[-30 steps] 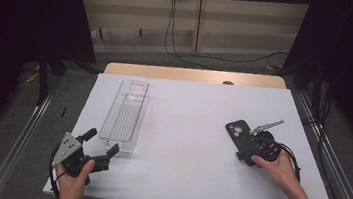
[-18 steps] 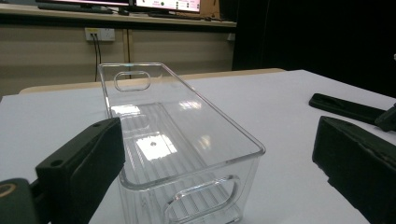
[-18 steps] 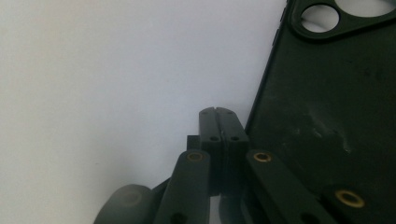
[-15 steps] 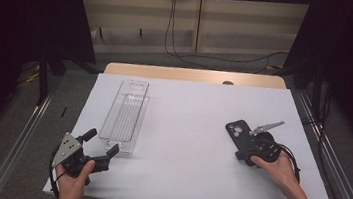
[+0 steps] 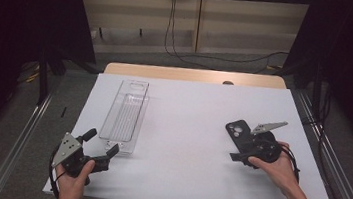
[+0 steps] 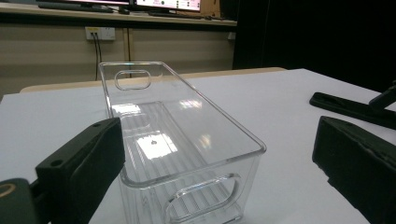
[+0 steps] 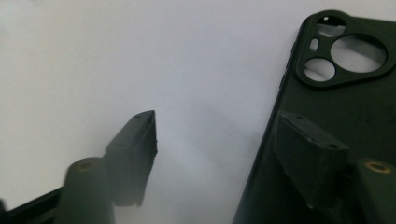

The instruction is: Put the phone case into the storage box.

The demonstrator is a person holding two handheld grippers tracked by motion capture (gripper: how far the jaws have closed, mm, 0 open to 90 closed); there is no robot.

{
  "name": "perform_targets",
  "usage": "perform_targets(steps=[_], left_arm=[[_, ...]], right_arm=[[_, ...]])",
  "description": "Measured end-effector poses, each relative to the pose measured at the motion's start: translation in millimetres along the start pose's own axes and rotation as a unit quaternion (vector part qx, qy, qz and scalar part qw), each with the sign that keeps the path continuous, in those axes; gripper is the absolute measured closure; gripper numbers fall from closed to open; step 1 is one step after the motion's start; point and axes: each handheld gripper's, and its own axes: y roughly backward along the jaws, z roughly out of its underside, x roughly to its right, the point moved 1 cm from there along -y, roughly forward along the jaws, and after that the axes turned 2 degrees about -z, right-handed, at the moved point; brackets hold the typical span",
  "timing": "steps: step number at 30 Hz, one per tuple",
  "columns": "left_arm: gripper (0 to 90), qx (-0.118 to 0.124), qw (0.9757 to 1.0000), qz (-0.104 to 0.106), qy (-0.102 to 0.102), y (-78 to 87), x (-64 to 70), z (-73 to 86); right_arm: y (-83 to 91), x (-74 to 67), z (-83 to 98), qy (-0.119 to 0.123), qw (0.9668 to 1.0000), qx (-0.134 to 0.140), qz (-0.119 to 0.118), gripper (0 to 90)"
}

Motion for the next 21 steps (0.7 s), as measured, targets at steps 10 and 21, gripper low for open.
perform_targets(steps=[10,21], left_arm=[[2.7,-0.003,1.0000,-0.003,-0.002,1.0,-0.7,0.0],[2.7,-0.002,1.0000,0.000,-0.003,1.3,-1.4,-0.4]], right_arm=[[5.0,1.6,-2.4,-0.002,0.9998,0.020,-0.006,6.4],[14.5,-1.1,-5.6,-0.003,0.9977,0.065,0.016,8.5]])
